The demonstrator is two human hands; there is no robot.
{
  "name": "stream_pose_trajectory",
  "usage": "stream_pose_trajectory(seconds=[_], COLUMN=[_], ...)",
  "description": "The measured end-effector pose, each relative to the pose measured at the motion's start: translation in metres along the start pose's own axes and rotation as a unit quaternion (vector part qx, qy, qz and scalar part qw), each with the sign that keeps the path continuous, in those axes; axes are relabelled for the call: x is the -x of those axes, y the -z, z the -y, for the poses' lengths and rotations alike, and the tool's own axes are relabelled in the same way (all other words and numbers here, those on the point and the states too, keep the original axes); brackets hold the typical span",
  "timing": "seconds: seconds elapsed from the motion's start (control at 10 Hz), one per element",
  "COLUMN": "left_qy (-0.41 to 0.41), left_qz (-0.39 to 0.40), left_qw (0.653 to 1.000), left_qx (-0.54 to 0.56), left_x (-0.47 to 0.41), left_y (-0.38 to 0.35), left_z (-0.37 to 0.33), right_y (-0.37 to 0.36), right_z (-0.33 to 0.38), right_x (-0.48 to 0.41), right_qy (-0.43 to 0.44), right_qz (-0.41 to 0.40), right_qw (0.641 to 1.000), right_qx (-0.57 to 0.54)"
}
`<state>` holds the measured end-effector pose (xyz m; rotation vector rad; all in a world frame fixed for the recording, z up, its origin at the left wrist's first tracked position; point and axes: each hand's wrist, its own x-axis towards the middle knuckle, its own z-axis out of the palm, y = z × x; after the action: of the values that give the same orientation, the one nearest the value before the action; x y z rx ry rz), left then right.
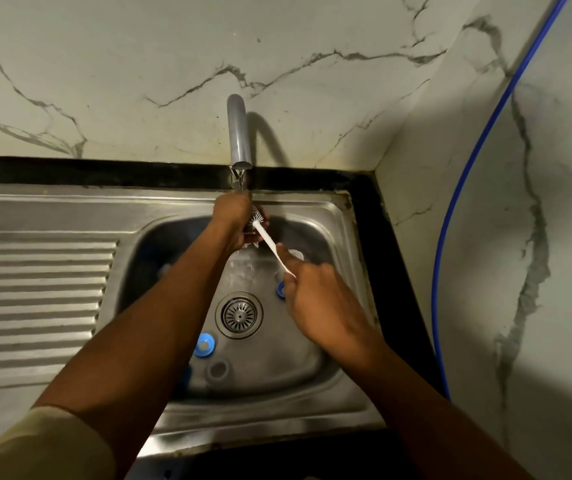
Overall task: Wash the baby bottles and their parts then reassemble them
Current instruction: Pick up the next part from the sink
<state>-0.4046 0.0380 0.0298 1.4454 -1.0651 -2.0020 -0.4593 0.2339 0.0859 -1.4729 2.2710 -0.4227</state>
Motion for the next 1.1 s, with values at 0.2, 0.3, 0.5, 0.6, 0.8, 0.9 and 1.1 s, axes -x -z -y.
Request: stream_pose_trajectory(seconds=[0.2, 0.3, 0.5, 0.6, 0.8, 0.9, 1.1], left_qy=[0.059, 0.057, 0.076, 0.085, -0.028, 0.027, 0.058], left_qz=[0.222, 0.085, 0.08, 0.179, -0.041, 0.057, 0.167], left_qw=[0.941, 0.985, 0.976, 0.941, 0.999, 0.989, 0.96], left_qx=[0.249, 0.141, 0.187, 0.274, 0.016, 0.13, 0.217], left_x=[0.018, 0.007, 0.003, 0.008, -0.003, 0.003, 0.002], left_y=[0.019, 0.003, 0.004, 0.018, -0.004, 0.0, 0.02], left_z=[-0.014, -0.009, -0.005, -0.006, 0.009, 0.006, 0.003], right_y=[0.027, 0.018, 0.005, 0.021, 0.0, 0.004, 0.017], right_z=[-0.004, -0.004, 0.001, -0.003, 0.002, 0.007, 0.003], right_x=[-0.003, 0.002, -0.004, -0.005, 0.004, 0.002, 0.0], right_qy=[-0.204, -0.071, -0.087, -0.233, 0.011, -0.04, -0.169], right_qz=[0.242, 0.091, 0.075, 0.233, 0.04, 0.041, 0.137], right_qw=[0.645, 0.961, 0.94, 0.612, 0.99, 0.982, 0.858], right_qx=[-0.695, -0.25, -0.321, -0.719, 0.132, -0.178, -0.466])
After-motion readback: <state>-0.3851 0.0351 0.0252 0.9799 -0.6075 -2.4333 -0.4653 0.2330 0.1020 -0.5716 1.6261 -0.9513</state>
